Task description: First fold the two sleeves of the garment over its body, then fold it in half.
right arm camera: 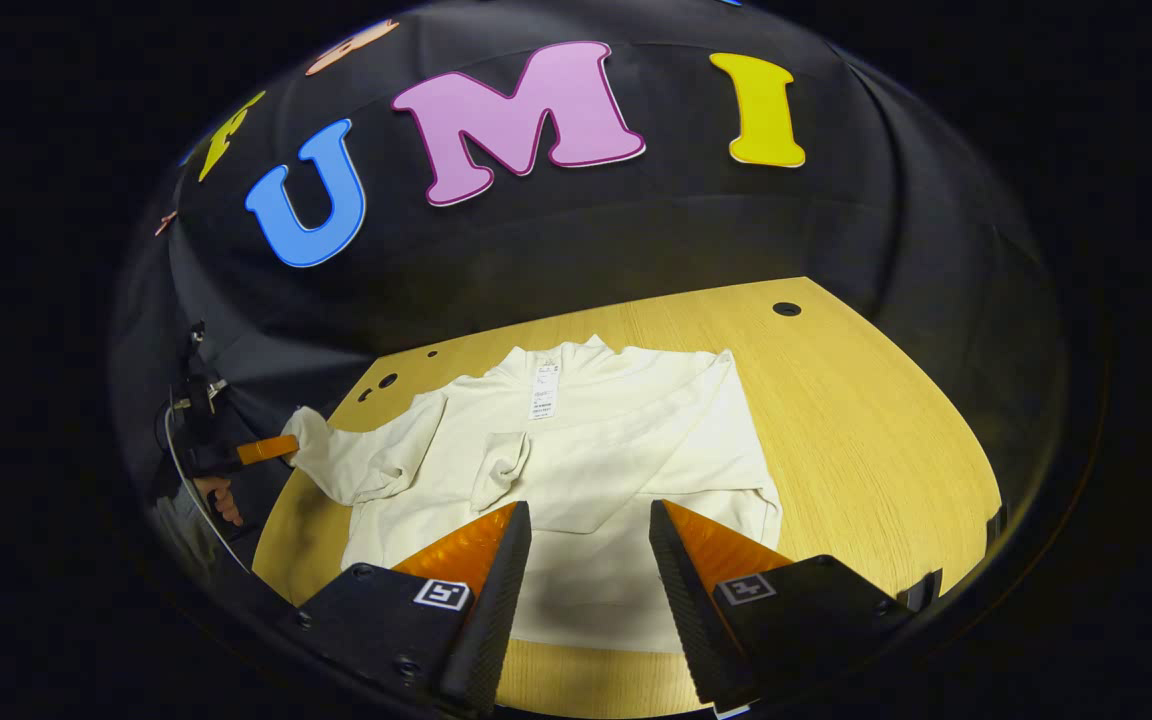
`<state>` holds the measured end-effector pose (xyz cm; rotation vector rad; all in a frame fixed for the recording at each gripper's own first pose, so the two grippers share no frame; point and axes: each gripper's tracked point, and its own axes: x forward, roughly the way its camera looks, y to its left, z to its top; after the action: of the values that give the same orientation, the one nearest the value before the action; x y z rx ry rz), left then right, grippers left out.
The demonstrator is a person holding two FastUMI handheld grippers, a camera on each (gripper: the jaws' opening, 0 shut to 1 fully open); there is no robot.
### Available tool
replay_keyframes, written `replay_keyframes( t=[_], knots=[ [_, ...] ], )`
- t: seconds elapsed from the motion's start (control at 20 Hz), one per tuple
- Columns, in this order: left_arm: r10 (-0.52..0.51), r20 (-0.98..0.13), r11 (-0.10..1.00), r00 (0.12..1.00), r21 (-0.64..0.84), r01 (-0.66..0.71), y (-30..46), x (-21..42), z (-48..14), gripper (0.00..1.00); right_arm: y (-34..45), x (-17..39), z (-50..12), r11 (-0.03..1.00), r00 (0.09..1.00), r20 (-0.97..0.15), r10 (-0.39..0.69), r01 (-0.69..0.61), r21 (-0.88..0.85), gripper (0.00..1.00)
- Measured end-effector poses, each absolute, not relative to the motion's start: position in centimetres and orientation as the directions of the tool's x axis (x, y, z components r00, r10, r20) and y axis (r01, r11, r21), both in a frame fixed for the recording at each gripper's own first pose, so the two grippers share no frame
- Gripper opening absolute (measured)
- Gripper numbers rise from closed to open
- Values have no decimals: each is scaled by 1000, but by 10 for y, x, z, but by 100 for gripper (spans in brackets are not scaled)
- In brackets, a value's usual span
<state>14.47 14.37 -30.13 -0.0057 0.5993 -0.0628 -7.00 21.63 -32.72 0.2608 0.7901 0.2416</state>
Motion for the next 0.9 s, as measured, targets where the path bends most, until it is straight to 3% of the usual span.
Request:
replay_keyframes(
  t=[0.45,0.7,0.75,0.8,0.9],
  knots=[
    [-312,-534,946,786,-98,309,-26,128,-285,6,170,-77,-342,950,675,-693,253,-36,311,74],
    [-376,-578,914,724,-104,392,-99,113,-316,6,141,-84,-354,950,659,-716,231,7,313,74],
    [-388,-590,907,708,-106,408,-113,109,-325,2,136,-85,-358,950,656,-720,228,13,312,74],
    [-398,-600,900,695,-108,422,-128,105,-335,6,131,-87,-361,950,651,-725,225,18,311,74],
    [-418,-621,884,663,-109,455,-154,96,-351,6,121,-91,-368,950,641,-735,220,30,311,74]
  ],
)
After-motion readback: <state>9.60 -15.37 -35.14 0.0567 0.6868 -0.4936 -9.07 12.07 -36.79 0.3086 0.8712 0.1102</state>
